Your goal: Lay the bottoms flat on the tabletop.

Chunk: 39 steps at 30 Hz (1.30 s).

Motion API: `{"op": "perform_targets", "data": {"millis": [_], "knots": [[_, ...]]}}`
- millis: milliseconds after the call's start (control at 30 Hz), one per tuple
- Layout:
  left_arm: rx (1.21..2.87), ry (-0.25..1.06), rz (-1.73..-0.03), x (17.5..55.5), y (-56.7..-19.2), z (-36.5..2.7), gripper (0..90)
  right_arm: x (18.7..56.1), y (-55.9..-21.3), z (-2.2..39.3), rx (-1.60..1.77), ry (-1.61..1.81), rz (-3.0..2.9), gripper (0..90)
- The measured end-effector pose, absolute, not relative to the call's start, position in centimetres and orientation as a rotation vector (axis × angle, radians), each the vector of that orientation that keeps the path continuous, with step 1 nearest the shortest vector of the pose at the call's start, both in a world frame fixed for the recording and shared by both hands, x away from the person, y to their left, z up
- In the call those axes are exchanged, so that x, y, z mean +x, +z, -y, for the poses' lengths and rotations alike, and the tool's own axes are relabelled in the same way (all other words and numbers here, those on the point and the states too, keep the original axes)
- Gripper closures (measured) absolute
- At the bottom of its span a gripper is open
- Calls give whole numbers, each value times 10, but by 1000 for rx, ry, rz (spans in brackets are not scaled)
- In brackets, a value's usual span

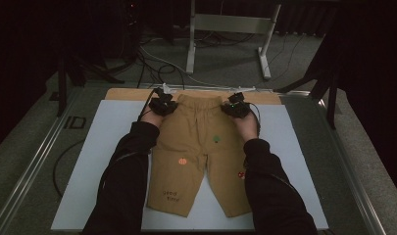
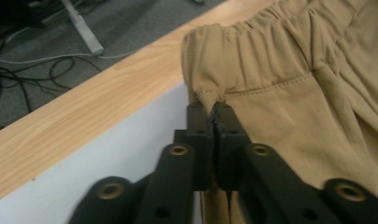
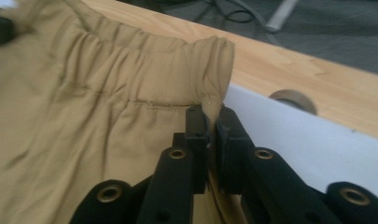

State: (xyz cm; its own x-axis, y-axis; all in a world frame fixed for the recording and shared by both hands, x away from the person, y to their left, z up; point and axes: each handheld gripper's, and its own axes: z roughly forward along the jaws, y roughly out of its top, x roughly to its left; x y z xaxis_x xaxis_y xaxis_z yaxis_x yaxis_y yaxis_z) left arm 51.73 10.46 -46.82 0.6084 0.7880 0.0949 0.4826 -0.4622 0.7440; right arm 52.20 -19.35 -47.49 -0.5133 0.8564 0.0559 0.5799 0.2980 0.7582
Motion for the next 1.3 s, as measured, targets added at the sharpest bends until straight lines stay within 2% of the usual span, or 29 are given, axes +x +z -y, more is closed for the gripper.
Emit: {"op": "perform_targets", "data": {"millis": [33,67,100,167,200,233,267,300,567,1000,1300], "knots": [[2123,555,-1011,517,-469,-105,776,522,-475,193,1291,1060,-2212,753],[2104,533,-1029,518,-470,-105,505,524,-476,189,1296,1034,-2190,494],[2104,528,-1043,518,-471,-105,505,524,-476,189,1296,1034,-2190,494],[2076,527,-1053,515,-472,-106,328,525,-476,186,1323,1050,-2200,341],[2058,506,-1056,513,-473,-107,211,524,-476,183,1317,1073,-2225,211],[2060,476,-1048,513,-473,-107,211,524,-476,183,1317,1073,-2225,211],[2071,461,-1037,511,-472,-106,154,523,-476,182,1315,1068,-2228,182],[2073,457,-1023,509,-471,-106,150,522,-475,182,1284,1100,-2244,133],[2066,359,-921,487,-454,-110,24,507,-465,177,1216,1235,-2293,109],[2101,296,-858,449,-452,-127,5,468,-460,177,1047,1315,-2346,109],[2107,269,-823,416,-452,-145,4,431,-473,181,943,1353,-2387,113]]}}
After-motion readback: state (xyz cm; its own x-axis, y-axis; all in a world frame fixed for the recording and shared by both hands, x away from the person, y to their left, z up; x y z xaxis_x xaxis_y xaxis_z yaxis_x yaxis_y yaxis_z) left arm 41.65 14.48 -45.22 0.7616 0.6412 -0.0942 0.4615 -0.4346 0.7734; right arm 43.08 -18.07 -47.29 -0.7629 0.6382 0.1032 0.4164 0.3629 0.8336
